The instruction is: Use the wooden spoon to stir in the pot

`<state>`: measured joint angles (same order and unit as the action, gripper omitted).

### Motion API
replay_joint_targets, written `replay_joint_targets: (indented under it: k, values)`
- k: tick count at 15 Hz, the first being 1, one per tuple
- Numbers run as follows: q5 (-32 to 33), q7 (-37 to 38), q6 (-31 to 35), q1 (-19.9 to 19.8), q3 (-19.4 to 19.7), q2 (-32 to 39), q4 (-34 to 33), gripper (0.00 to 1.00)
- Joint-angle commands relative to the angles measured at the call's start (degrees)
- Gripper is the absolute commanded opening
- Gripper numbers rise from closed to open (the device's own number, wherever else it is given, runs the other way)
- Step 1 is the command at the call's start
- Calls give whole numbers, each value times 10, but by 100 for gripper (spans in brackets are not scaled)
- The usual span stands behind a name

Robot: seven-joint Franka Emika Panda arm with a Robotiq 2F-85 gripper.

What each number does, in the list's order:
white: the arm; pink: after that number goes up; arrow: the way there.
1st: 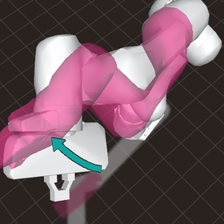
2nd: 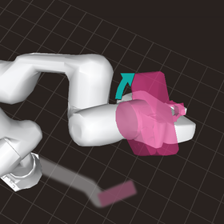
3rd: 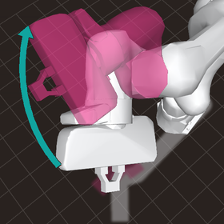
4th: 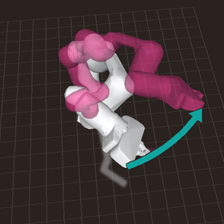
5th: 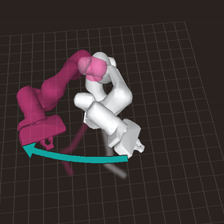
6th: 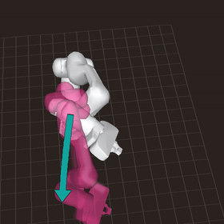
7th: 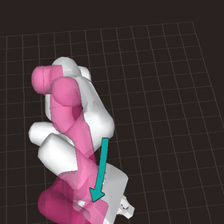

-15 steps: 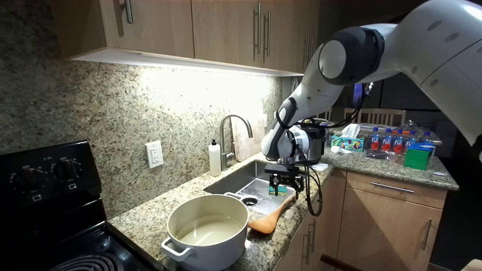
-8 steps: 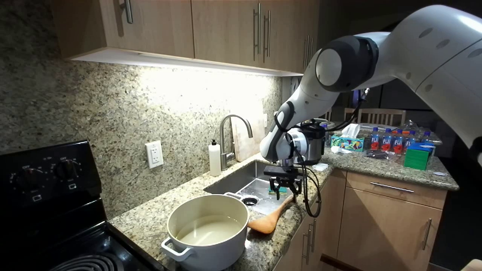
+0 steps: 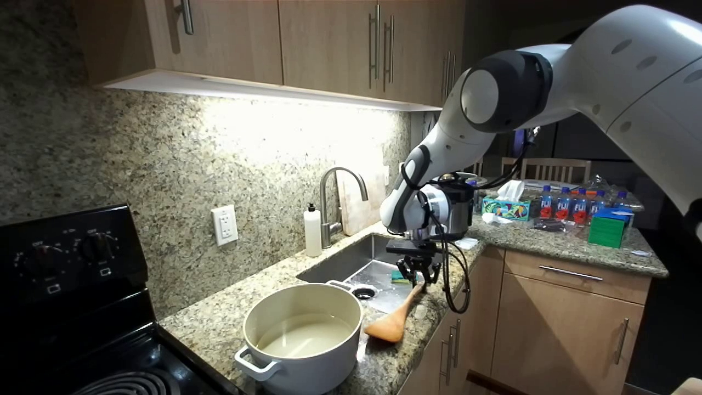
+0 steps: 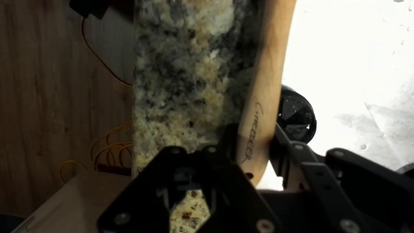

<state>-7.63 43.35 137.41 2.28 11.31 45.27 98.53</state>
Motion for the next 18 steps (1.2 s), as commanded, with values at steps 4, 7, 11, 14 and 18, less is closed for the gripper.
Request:
replay_joint_targets:
  k: [4,7,11,14,18]
  values:
    - [10,11,13,11,1,-7,12,9]
    - [16,6,9,15,3,-20,24,9]
    - [30,6,20,25,14,-61,65,10]
    - [53,-9,15,28,19,-100,99,10]
    - [65,-65,3,15,-5,-167,150,9]
